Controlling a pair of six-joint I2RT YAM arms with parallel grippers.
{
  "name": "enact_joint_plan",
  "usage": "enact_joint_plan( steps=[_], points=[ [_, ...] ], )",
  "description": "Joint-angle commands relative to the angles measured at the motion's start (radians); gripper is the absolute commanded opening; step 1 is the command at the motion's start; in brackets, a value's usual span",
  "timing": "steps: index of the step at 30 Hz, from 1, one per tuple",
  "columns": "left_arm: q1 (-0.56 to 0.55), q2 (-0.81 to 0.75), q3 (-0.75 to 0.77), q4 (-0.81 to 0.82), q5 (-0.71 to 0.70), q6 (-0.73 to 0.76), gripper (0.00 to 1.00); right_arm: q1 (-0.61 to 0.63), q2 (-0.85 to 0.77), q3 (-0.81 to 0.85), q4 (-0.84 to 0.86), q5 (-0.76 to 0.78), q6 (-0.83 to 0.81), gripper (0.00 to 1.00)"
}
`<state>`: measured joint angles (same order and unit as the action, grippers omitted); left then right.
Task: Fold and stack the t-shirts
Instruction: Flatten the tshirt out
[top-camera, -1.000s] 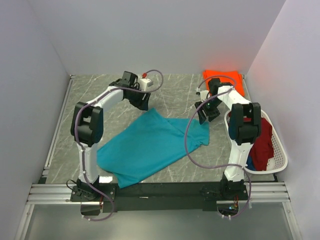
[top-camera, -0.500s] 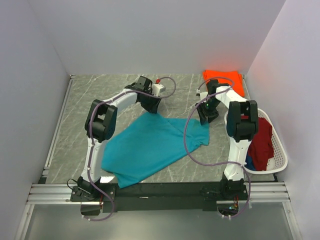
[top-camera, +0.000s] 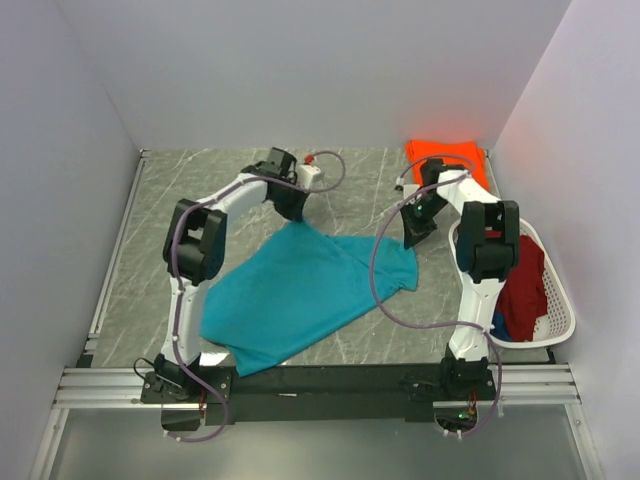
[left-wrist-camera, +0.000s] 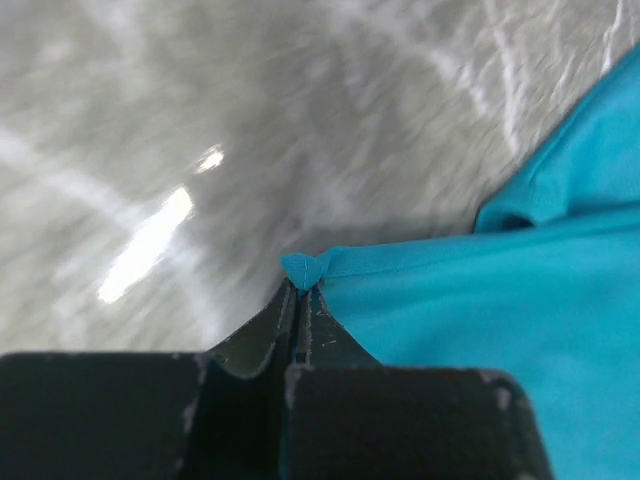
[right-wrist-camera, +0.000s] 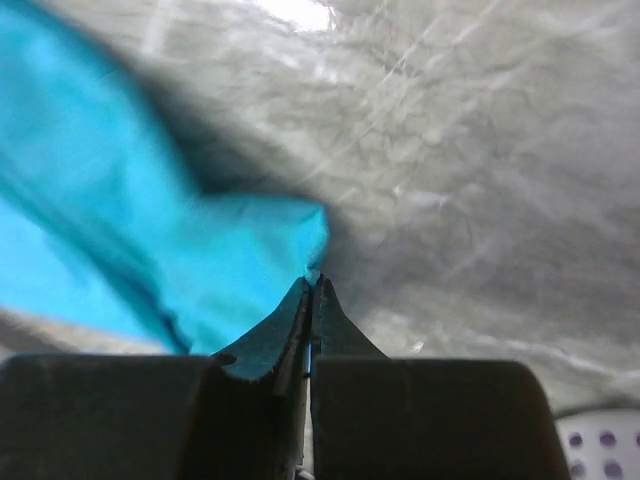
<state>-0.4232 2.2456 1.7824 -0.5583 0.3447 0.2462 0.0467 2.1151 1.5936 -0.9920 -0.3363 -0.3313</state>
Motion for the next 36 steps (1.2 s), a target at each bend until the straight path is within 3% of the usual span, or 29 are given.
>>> enact_joint_plan(
  steps=[1, 5, 10, 14, 22, 29, 36],
  points=[
    [0.087, -0.153, 0.077, -0.055, 0.04, 0.065, 0.0, -0.08, -0.112, 0.132, -0.068, -0.171, -0.003, 0.0],
    [0.208, -0.188, 0.233, -0.168, 0.092, 0.12, 0.0, -0.186, -0.139, 0.267, -0.129, -0.383, 0.024, 0.0],
    [0.316, -0.26, 0.304, -0.206, 0.168, 0.139, 0.0, -0.266, -0.159, 0.406, -0.151, -0.568, 0.1, 0.0],
    [0.379, -0.363, 0.247, -0.196, 0.22, 0.159, 0.0, -0.295, -0.187, 0.431, -0.14, -0.627, 0.156, 0.0],
    [0.475, -0.717, 0.048, -0.157, 0.277, 0.166, 0.0, -0.363, -0.366, 0.425, -0.119, -0.698, 0.201, 0.0],
    [0.492, -1.035, -0.179, 0.203, -0.049, -0.007, 0.0, -0.392, -0.614, 0.391, 0.235, -0.69, 0.495, 0.0],
    [0.494, -1.057, -0.164, 0.265, -0.252, -0.008, 0.0, -0.392, -0.757, 0.393, 0.46, -0.575, 0.67, 0.0]
  ],
)
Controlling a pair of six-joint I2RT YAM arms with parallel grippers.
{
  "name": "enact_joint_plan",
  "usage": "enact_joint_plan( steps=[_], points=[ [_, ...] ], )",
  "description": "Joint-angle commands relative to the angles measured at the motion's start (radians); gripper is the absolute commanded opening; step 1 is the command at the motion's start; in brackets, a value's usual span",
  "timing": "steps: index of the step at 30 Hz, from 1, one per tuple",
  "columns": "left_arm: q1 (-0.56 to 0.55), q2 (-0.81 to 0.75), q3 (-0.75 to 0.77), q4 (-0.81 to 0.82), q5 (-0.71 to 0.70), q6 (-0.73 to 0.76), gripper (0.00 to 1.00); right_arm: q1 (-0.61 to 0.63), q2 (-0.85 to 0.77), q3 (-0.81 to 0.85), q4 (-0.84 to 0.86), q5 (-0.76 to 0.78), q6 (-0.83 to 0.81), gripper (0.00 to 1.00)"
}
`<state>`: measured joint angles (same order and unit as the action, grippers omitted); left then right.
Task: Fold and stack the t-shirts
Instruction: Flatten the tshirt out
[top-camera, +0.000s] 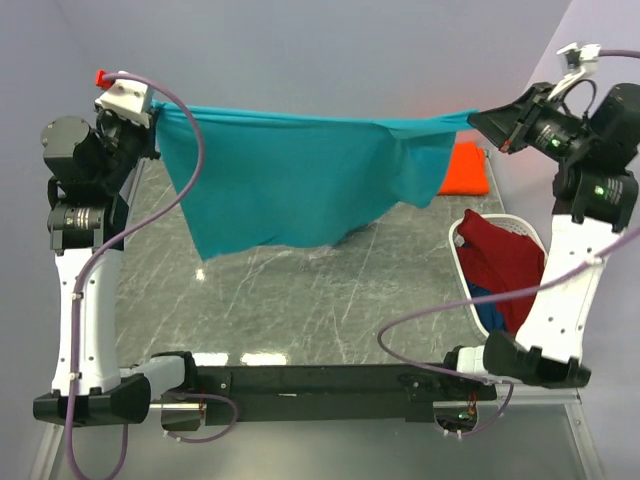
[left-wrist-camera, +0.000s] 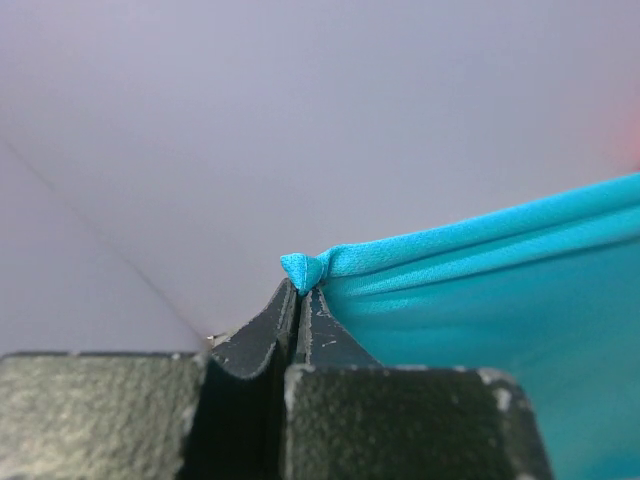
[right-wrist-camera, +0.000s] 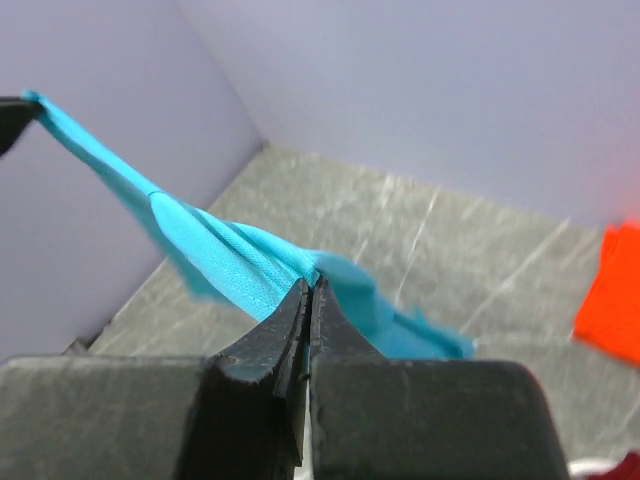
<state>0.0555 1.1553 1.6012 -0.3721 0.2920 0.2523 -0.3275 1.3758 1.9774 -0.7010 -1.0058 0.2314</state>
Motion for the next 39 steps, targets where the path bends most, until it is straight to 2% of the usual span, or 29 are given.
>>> enact_joint_plan(
  steps=[1, 7, 15, 20, 25, 30, 33, 35, 39],
  points=[
    [0.015, 0.035, 0.023, 0.075, -0.195, -0.013, 0.0, -0.018, -0.023, 0.023, 0.176, 0.105, 0.112, 0.0],
    [0.015, -0.037, -0.009, 0.056, -0.125, -0.025, 0.0, -0.021, -0.075, 0.034, 0.141, 0.191, 0.043, 0.0],
    [0.014, -0.252, -0.09, -0.046, -0.097, -0.044, 0.0, -0.025, -0.311, -0.049, 0.115, 0.32, -0.086, 0.0],
    [0.014, -0.359, -0.064, -0.157, -0.114, -0.074, 0.0, -0.025, -0.492, -0.11, 0.127, 0.412, -0.148, 0.0],
    [0.015, -0.437, -0.015, -0.223, -0.119, -0.093, 0.01, -0.025, -0.587, -0.103, 0.126, 0.472, -0.17, 0.0],
    [0.015, -0.421, 0.08, -0.309, -0.14, -0.105, 0.01, -0.025, -0.571, -0.016, 0.126, 0.504, -0.167, 0.0],
    [0.015, -0.376, 0.102, -0.36, -0.146, -0.088, 0.01, -0.025, -0.502, 0.001, 0.132, 0.477, -0.161, 0.0],
    [0.015, -0.356, 0.053, -0.361, -0.13, -0.087, 0.01, -0.027, -0.428, -0.002, 0.133, 0.448, -0.152, 0.0],
    [0.014, -0.316, -0.107, -0.386, -0.047, -0.091, 0.01, -0.018, -0.327, -0.101, 0.164, 0.261, -0.121, 0.0]
  ],
)
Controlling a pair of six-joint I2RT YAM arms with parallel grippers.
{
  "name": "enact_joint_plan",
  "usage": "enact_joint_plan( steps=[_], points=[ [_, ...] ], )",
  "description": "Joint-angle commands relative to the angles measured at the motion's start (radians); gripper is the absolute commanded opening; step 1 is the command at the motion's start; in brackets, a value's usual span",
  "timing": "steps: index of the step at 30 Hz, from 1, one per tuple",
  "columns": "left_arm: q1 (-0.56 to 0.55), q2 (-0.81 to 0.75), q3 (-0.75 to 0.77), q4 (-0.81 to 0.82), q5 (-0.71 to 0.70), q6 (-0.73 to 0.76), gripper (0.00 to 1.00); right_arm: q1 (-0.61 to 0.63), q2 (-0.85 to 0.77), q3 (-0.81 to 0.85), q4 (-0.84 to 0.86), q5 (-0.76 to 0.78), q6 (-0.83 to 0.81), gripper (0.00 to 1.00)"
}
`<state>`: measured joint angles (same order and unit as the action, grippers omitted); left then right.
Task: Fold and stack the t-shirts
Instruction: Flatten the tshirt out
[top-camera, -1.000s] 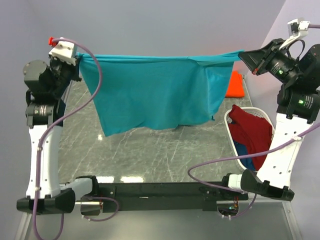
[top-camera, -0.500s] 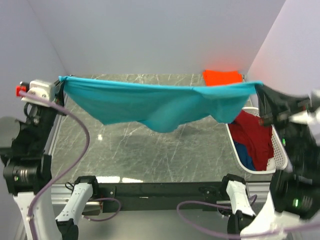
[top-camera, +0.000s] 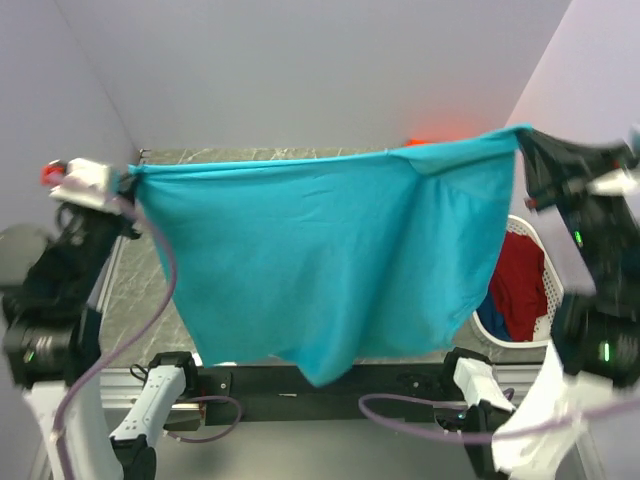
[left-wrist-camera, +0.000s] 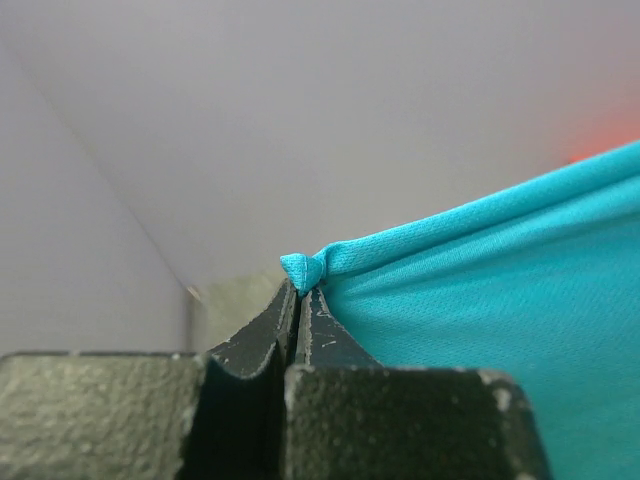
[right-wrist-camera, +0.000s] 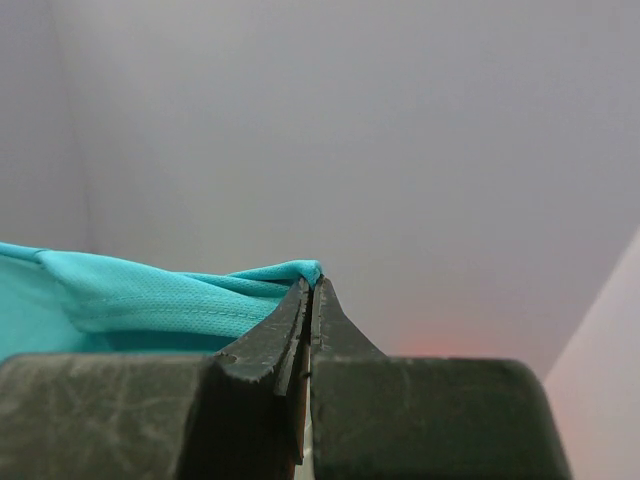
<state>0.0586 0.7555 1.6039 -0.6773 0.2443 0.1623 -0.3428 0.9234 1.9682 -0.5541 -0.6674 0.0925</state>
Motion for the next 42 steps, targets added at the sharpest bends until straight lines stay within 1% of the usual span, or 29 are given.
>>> enact_joint_plan(
  steps=[1, 2, 3, 4, 5, 6, 7, 8, 9, 10, 12, 13, 14, 15, 16, 17, 18, 19, 20, 21, 22, 23, 24, 27, 29, 31, 36, 42],
  points=[
    [0.012, 0.102, -0.142, -0.079, 0.009, -0.006, 0.01, 0.04, 0.152, -0.124, 0.028, -0.081, 0.016, 0.0],
    [0.012, 0.11, -0.177, -0.061, 0.015, -0.007, 0.01, 0.08, 0.17, -0.152, 0.017, -0.06, 0.001, 0.0],
    [0.01, 0.12, -0.252, -0.048, 0.016, -0.01, 0.01, 0.137, 0.19, -0.188, -0.004, 0.034, -0.07, 0.0],
    [0.01, 0.143, -0.287, -0.029, 0.01, -0.017, 0.01, 0.187, 0.228, -0.212, -0.021, 0.079, -0.114, 0.0],
    [0.012, 0.194, -0.39, 0.067, 0.009, -0.018, 0.01, 0.297, 0.273, -0.359, 0.027, 0.144, -0.161, 0.0],
    [0.01, 0.194, -0.421, 0.068, 0.009, -0.018, 0.01, 0.298, 0.273, -0.361, 0.028, 0.144, -0.169, 0.0],
    [0.01, 0.238, -0.45, 0.097, 0.004, -0.023, 0.01, 0.32, 0.31, -0.399, 0.072, 0.181, -0.181, 0.0],
    [0.01, 0.267, -0.478, 0.138, 0.001, -0.024, 0.01, 0.336, 0.334, -0.457, 0.091, 0.202, -0.2, 0.0],
    [0.009, 0.298, -0.514, 0.187, -0.005, -0.026, 0.01, 0.375, 0.36, -0.479, 0.109, 0.228, -0.229, 0.0],
    [0.009, 0.368, -0.528, 0.22, -0.005, -0.027, 0.01, 0.381, 0.415, -0.495, 0.144, 0.256, -0.238, 0.0],
    [0.009, 0.451, -0.551, 0.274, -0.011, -0.032, 0.01, 0.392, 0.478, -0.517, 0.169, 0.278, -0.255, 0.0],
    [0.009, 0.538, -0.553, 0.332, -0.013, -0.036, 0.01, 0.393, 0.55, -0.517, 0.189, 0.287, -0.257, 0.0],
    [0.007, 0.586, -0.547, 0.349, -0.008, -0.035, 0.01, 0.393, 0.589, -0.502, 0.195, 0.305, -0.257, 0.0],
    [0.007, 0.635, -0.521, 0.369, -0.005, -0.033, 0.0, 0.393, 0.629, -0.487, 0.201, 0.318, -0.252, 0.0],
    [0.009, 0.731, -0.504, 0.402, -0.002, -0.035, 0.0, 0.393, 0.713, -0.47, 0.198, 0.324, -0.251, 0.0],
    [0.009, 0.781, -0.46, 0.419, -0.005, -0.027, 0.0, 0.393, 0.756, -0.416, 0.191, 0.331, -0.244, 0.0],
    [0.007, 0.83, -0.431, 0.427, -0.008, -0.029, 0.0, 0.393, 0.796, -0.385, 0.183, 0.334, -0.238, 0.0],
    [0.01, 0.92, -0.4, 0.433, -0.01, -0.029, 0.0, 0.395, 0.872, -0.358, 0.165, 0.335, -0.231, 0.0],
    [0.009, 0.962, -0.369, 0.433, -0.008, -0.023, 0.0, 0.395, 0.906, -0.298, 0.157, 0.331, -0.223, 0.0],
    [0.01, 1.002, -0.305, 0.427, -0.008, -0.021, 0.0, 0.395, 0.937, -0.266, 0.142, 0.324, -0.212, 0.0],
    [0.01, 1.068, -0.276, 0.423, -0.007, -0.023, 0.0, 0.395, 1.0, -0.238, 0.119, 0.324, -0.203, 0.0],
    [0.012, 1.1, -0.218, 0.411, -0.005, -0.02, 0.0, 0.395, 1.029, -0.179, 0.103, 0.321, -0.197, 0.0],
    [0.012, 1.149, -0.193, 0.404, -0.005, -0.02, 0.0, 0.395, 1.08, -0.149, 0.089, 0.315, -0.186, 0.0],
    [0.012, 1.217, -0.122, 0.4, -0.004, -0.017, 0.0, 0.396, 1.162, -0.06, 0.04, 0.31, -0.166, 0.0],
    [0.012, 1.232, -0.093, 0.394, 0.007, -0.011, 0.0, 0.395, 1.19, -0.01, 0.005, 0.308, -0.155, 0.0],
    [0.01, 1.242, -0.085, 0.389, 0.015, -0.007, 0.01, 0.395, 1.206, 0.006, -0.01, 0.308, -0.151, 0.0],
    [0.014, 1.211, -0.117, 0.397, 0.012, 0.031, 0.01, 0.395, 1.177, 0.017, -0.053, 0.279, -0.131, 0.0],
    [0.014, 1.18, -0.163, 0.412, 0.006, 0.071, 0.01, 0.41, 1.135, -0.043, -0.072, 0.244, -0.102, 0.0]
  ],
)
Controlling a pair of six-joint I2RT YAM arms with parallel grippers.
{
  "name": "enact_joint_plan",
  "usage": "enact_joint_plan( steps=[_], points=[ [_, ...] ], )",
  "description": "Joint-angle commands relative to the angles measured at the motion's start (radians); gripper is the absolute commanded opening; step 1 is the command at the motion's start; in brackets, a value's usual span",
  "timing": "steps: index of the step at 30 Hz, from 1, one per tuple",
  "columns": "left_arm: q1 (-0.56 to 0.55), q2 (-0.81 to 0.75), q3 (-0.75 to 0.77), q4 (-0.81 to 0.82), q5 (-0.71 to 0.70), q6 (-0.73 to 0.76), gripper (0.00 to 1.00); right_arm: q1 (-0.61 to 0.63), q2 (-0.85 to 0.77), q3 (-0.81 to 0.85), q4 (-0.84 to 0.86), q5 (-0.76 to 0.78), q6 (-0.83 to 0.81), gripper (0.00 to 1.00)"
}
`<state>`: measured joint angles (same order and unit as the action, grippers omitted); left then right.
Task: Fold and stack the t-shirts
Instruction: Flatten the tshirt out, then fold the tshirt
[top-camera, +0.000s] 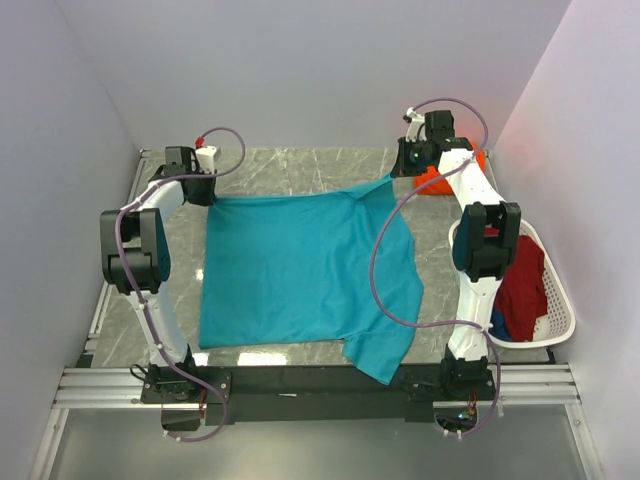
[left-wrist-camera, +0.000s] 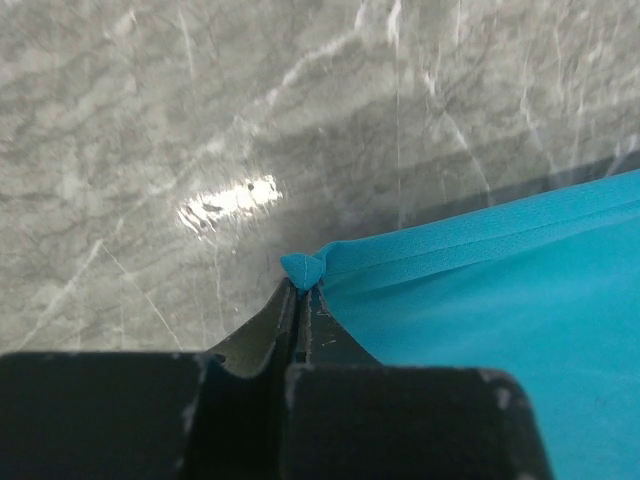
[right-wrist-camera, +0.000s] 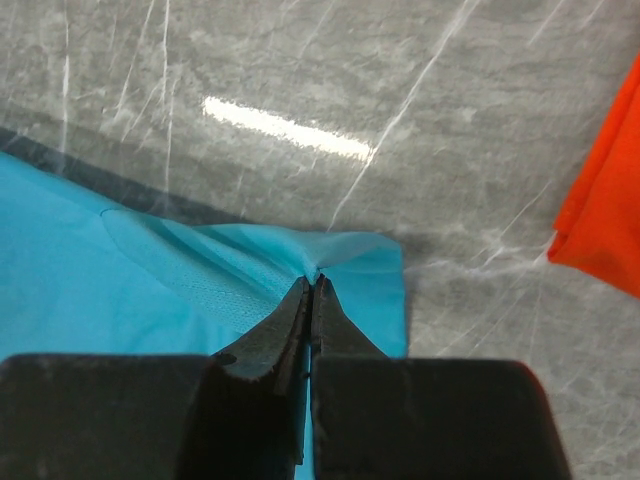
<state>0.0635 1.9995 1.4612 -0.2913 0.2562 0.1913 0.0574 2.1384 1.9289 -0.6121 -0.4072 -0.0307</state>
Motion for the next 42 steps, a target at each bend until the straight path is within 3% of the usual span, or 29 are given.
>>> enact_joint_plan(
  steps=[1, 6, 21, 32, 42],
  points=[
    [0.009, -0.068, -0.027, 0.032, 0.0, 0.042, 0.01, 0.013, -0.078, -0.007, -0.027, -0.021, 0.023, 0.0],
    [0.009, -0.084, -0.042, 0.037, 0.006, 0.062, 0.01, 0.015, -0.081, -0.011, -0.074, -0.071, 0.053, 0.0],
    [0.009, -0.171, -0.091, 0.035, 0.014, 0.131, 0.01, 0.013, -0.261, -0.24, -0.048, -0.211, 0.186, 0.0],
    [0.009, -0.398, -0.317, 0.08, 0.071, 0.255, 0.01, 0.013, -0.406, -0.464, -0.054, -0.231, 0.163, 0.0],
    [0.021, -0.424, -0.496, 0.178, 0.051, 0.413, 0.01, 0.019, -0.413, -0.639, -0.051, -0.298, 0.135, 0.0]
  ],
)
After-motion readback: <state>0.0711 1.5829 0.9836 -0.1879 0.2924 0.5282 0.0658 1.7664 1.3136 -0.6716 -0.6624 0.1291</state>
